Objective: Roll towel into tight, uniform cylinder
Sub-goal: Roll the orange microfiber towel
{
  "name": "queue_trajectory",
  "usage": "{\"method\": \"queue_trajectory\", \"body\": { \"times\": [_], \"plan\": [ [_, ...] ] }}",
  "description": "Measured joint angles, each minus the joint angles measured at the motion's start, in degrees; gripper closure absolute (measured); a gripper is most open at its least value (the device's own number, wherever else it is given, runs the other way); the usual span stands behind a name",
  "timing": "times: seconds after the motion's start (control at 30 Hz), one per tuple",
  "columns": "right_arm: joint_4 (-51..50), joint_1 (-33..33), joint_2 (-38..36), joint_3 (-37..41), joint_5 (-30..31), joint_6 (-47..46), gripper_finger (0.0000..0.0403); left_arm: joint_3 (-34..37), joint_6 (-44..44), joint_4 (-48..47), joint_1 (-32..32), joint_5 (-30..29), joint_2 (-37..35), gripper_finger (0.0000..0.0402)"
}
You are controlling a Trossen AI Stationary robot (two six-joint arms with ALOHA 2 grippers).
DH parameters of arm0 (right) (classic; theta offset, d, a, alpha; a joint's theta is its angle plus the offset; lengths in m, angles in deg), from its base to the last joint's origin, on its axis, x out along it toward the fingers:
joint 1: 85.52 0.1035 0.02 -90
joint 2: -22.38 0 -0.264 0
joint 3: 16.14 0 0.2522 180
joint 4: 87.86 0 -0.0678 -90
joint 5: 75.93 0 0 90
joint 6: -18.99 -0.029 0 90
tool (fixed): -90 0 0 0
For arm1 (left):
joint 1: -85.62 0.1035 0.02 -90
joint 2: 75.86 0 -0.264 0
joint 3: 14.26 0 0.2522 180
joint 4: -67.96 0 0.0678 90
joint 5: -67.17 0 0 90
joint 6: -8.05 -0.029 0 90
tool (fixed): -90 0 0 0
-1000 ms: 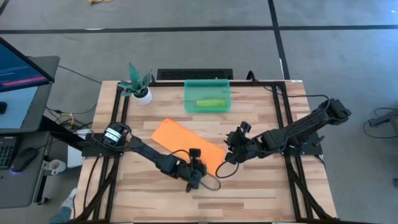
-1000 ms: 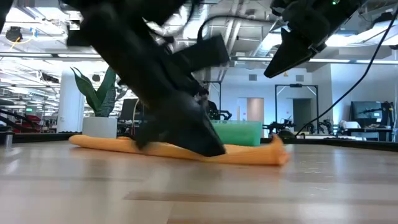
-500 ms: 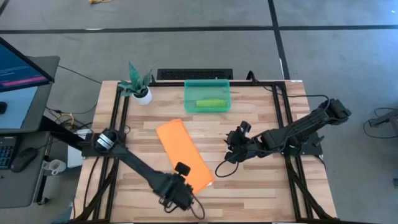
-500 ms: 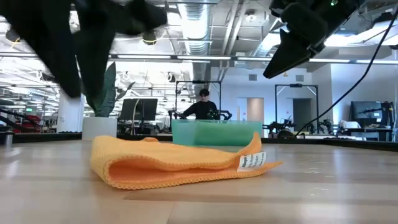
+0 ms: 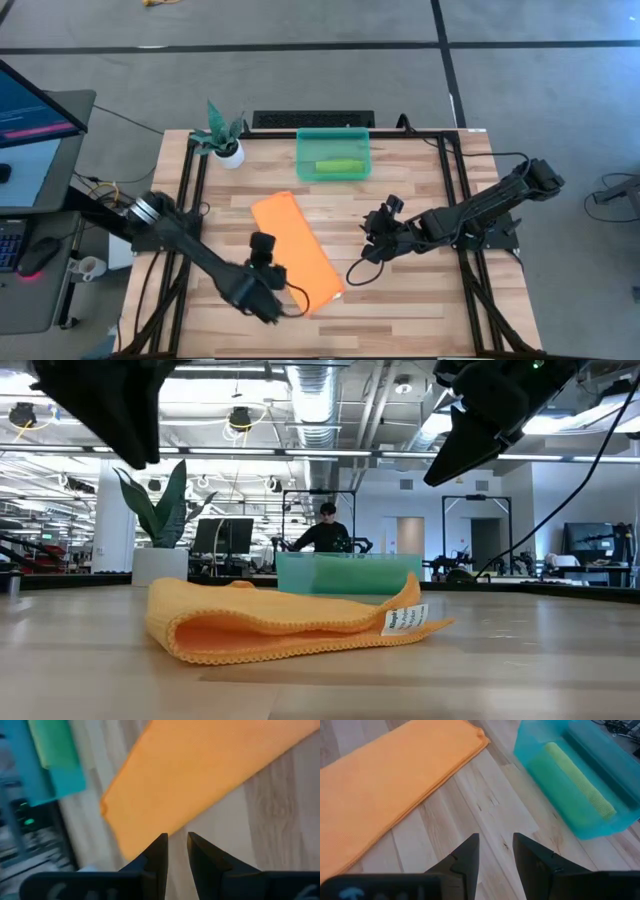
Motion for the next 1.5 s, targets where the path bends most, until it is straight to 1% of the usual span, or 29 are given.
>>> {"method": "queue_trajectory", "body": {
  "times": [0.07,0.13,0.23,0.33,0.43,0.53,0.57,0.6,0.73,0.83,0.93,1.0,1.13,1.2,1.3,1.4,1.5],
  "plan": [
    [0.0,0.0,0.0,0.0,-0.1,0.0,0.0262,7.1,-0.4,6.0,1.2,1.0,-5.3,0.0336],
    [0.0,0.0,0.0,0.0,-0.1,0.0,0.0263,14.0,-0.5,13.0,3.0,0.7,-11.4,0.0336],
    [0.1,0.0,0.0,0.0,0.0,0.0,0.0264,24.0,-1.0,25.2,6.2,-0.7,-20.3,0.0336],
    [0.5,0.0,0.0,0.0,0.0,0.0,0.0264,33.0,-1.3,39.8,10.4,-2.7,-27.2,0.0336],
    [0.9,0.0,0.0,0.0,0.2,0.0,0.0264,40.4,-3.5,55.5,15.2,-3.3,-30.6,0.0336],
    [1.2,0.0,0.0,0.0,0.3,0.1,0.0266,45.6,-6.2,67.5,20.1,0.1,-30.4,0.0336],
    [1.3,0.0,0.0,0.0,0.3,0.1,0.0266,46.6,-6.4,70.2,21.8,1.4,-29.7,0.0336],
    [1.5,0.0,0.0,0.0,0.3,0.1,0.0266,47.2,-6.4,71.4,23.3,2.4,-28.8,0.0336],
    [1.7,0.0,0.0,0.0,0.3,0.1,0.0264,47.1,-5.6,71.4,28.9,3.2,-23.5,0.0336],
    [1.6,0.0,0.0,0.0,0.3,0.1,0.0265,45.9,-5.7,71.4,32.0,6.8,-18.9,0.0336],
    [1.8,0.0,0.0,0.0,0.3,0.1,0.0266,43.9,-6.4,70.2,33.7,10.3,-14.7,0.0336],
    [1.8,0.0,0.0,0.0,0.3,0.1,0.0266,42.8,-6.4,68.4,34.1,11.2,-12.4,0.0336],
    [1.8,0.0,0.0,0.0,0.3,0.1,0.0264,40.4,-6.9,68.3,33.8,11.8,-8.7,0.0336],
    [2.0,0.0,0.0,0.0,0.3,0.1,0.0265,39.2,-9.3,69.2,33.5,13.0,-7.1,0.0336],
    [2.1,0.0,0.0,0.0,0.2,-0.7,0.0266,37.6,-13.0,73.0,32.7,15.5,-4.8,0.0336],
    [2.1,0.1,0.0,0.0,-0.3,-1.2,0.0264,36.5,-14.8,77.5,31.9,17.7,-2.6,0.0336],
    [2.0,0.5,0.0,0.0,-1.0,-2.0,0.0265,35.1,-16.6,79.8,31.1,18.8,-0.9,0.0336]
  ]
}}
